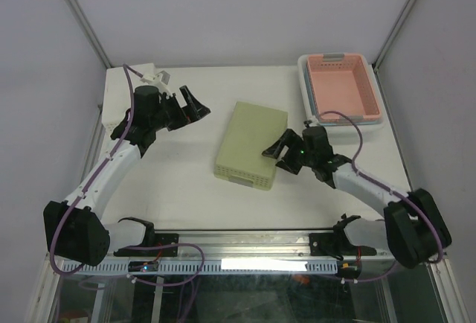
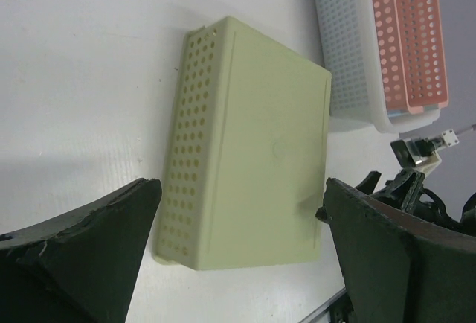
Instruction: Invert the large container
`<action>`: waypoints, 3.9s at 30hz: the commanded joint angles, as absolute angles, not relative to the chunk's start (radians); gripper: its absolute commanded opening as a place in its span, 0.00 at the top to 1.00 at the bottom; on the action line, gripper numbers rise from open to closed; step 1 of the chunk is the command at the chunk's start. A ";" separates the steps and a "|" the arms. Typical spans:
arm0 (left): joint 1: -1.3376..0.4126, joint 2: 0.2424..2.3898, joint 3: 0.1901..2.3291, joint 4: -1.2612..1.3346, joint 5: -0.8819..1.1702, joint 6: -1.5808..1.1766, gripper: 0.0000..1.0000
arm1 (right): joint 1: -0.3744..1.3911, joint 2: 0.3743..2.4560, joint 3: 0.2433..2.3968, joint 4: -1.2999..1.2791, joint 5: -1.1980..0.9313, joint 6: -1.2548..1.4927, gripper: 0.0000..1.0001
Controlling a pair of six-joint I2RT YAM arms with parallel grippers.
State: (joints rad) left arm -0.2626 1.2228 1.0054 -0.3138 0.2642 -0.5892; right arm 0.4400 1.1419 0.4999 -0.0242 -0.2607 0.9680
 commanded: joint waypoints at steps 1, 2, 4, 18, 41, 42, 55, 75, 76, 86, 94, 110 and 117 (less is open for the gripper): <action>-0.268 1.181 1.005 -0.301 0.262 -0.572 0.01 | 0.556 1.373 0.760 0.171 -0.220 0.880 0.22; -0.267 1.173 1.008 -0.320 0.248 -0.567 0.01 | 0.560 1.452 0.817 0.199 -0.231 0.879 0.22; -0.268 1.158 1.012 -0.346 0.217 -0.558 0.01 | 0.561 1.617 0.949 0.231 -0.268 0.879 0.23; -0.389 1.267 1.115 -0.421 0.054 -0.405 0.01 | 0.480 1.356 0.836 -0.010 -0.186 0.756 0.25; -0.709 2.245 2.017 -0.610 -0.829 -0.112 0.01 | 0.411 0.681 0.690 -0.492 0.144 0.726 0.15; -0.710 2.263 2.033 -0.612 -0.830 -0.112 0.01 | 0.412 0.681 0.686 -0.489 0.141 0.730 0.15; -0.648 2.380 2.172 -0.613 -0.865 -0.217 0.01 | 0.412 0.694 0.684 -0.482 0.120 0.747 0.15; -0.388 2.332 2.290 -0.598 -0.517 -0.374 0.01 | 0.411 0.701 0.673 -0.475 0.085 0.779 0.15; -0.391 2.313 2.285 -0.600 -0.503 -0.376 0.01 | 0.412 0.696 0.672 -0.477 0.088 0.778 0.15; -0.537 2.032 2.005 -0.594 -0.435 -0.357 0.01 | 0.412 0.696 0.682 -0.481 0.108 0.754 0.15; -0.628 2.001 1.756 -0.593 -0.421 -0.392 0.01 | 0.412 0.696 0.670 -0.465 0.092 0.749 0.15; -0.548 2.084 1.645 -0.580 -0.401 -0.409 0.01 | 0.412 0.651 0.659 -0.482 0.095 0.735 0.15; -0.535 2.075 1.646 -0.574 -0.396 -0.386 0.01 | 0.411 0.691 0.715 -0.474 0.087 0.696 0.15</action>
